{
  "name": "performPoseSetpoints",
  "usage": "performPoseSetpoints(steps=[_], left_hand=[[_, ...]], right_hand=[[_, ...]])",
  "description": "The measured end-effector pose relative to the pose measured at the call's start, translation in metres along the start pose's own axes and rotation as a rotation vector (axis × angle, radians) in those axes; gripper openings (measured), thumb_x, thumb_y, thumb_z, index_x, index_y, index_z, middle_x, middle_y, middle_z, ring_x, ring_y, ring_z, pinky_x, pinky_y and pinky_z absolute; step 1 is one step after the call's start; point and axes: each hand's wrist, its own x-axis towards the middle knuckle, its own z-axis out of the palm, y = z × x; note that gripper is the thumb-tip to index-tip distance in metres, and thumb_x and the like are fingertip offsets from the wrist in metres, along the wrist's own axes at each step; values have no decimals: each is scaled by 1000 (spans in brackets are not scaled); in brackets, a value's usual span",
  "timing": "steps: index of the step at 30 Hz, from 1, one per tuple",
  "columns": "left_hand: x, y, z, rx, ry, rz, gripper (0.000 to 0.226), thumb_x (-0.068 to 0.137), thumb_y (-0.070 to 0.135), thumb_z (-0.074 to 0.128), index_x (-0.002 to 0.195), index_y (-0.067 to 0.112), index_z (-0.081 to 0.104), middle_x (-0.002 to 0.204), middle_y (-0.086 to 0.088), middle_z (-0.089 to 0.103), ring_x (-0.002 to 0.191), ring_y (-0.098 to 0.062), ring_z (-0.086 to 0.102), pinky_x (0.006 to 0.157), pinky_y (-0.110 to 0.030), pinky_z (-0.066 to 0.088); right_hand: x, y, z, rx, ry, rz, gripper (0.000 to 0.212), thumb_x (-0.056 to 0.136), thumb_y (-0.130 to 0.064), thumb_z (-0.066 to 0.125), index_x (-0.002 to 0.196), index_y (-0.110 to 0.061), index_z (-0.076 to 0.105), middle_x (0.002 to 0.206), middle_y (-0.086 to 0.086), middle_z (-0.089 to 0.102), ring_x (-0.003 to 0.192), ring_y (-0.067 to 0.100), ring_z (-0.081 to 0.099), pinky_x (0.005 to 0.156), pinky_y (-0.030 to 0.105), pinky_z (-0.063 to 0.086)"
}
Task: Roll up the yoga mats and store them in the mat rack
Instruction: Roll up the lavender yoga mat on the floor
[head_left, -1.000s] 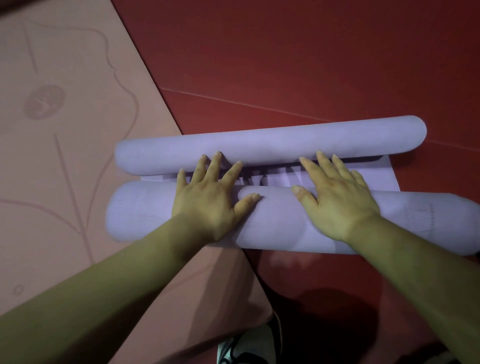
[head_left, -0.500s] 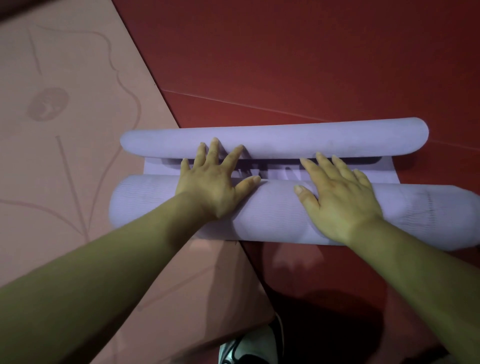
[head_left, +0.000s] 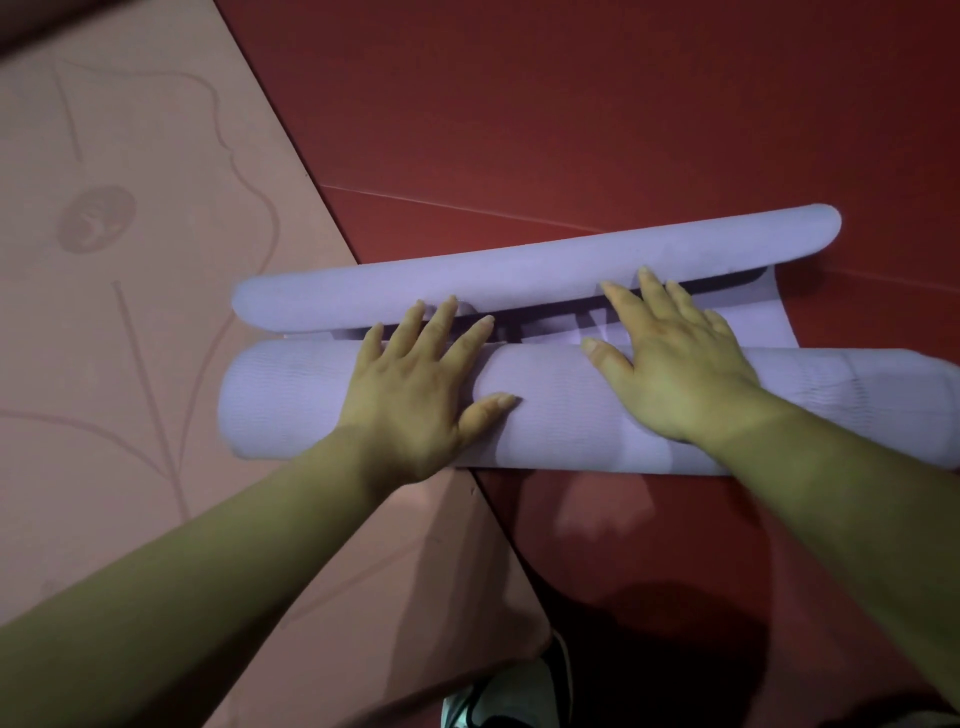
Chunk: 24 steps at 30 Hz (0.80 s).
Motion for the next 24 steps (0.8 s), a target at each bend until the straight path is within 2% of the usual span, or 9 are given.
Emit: performPoseSetpoints(steps=[3, 9, 12, 15, 17, 20, 22, 24], left_hand=[[5, -3, -1, 27, -6, 22, 90, 88, 85, 8, 159, 33, 28, 168, -7, 24, 152, -36, 24, 117, -60, 26], [18, -6, -5, -9, -65, 1, 95, 81, 89, 4, 160, 39, 20, 170, -1, 15, 155, -35, 14, 120, -55, 22], [26, -9, -7, -41, -97, -12, 98, 77, 93, 4, 160, 42, 16, 170, 0, 13, 155, -36, 11, 122, -55, 20], [33, -13, -12, -69, -161, 14, 110, 62, 104, 6, 157, 49, 14, 171, -3, 7, 155, -38, 8, 121, -58, 19], [35, -18, -17, -39, -240, 73, 122, 46, 111, 12, 154, 53, 13, 171, -4, -1, 153, -42, 7, 119, -62, 20], [36, -22, -21, 55, -335, 137, 135, 35, 108, 36, 154, 53, 2, 169, -3, -14, 152, -46, 1, 118, -66, 17], [38, -23, -21, 76, -357, 135, 138, 36, 103, 47, 155, 52, -2, 168, -2, -19, 152, -47, -3, 119, -68, 12], [40, -23, -21, 73, -350, 133, 135, 38, 102, 49, 153, 53, -1, 168, -2, -19, 152, -48, -2, 119, -69, 10]], right_hand=[[3, 1, -1, 2, -10, -4, 75, 97, -71, 21, 161, -38, 3, 170, -4, -11, 157, 19, -5, 126, 50, 8], [2, 1, -8, 37, 14, -56, 75, 94, -72, 27, 160, -37, 17, 170, -2, -7, 157, 19, -1, 126, 46, 7], [-5, 4, -10, 28, -29, -123, 82, 86, -79, 26, 159, -41, 18, 170, -7, -8, 156, 16, -4, 126, 45, 5], [-12, 9, -13, -51, -101, -189, 95, 75, -90, 32, 158, -46, 14, 169, -10, -14, 155, 15, -15, 125, 51, 1], [-14, 12, -15, -126, -153, -217, 113, 66, -94, 47, 158, -45, 5, 168, -9, -19, 154, 19, -21, 123, 59, -2], [-14, 11, -15, -235, -211, -209, 139, 52, -89, 68, 159, -39, -6, 166, -4, -26, 152, 29, -27, 118, 70, -1], [-12, 7, -16, -253, -215, -189, 143, 50, -85, 73, 159, -34, -3, 165, -2, -27, 151, 32, -27, 117, 73, 1], [-11, 4, -18, -249, -195, -207, 139, 51, -81, 76, 160, -29, 7, 166, -2, -23, 152, 31, -26, 117, 74, 2]])
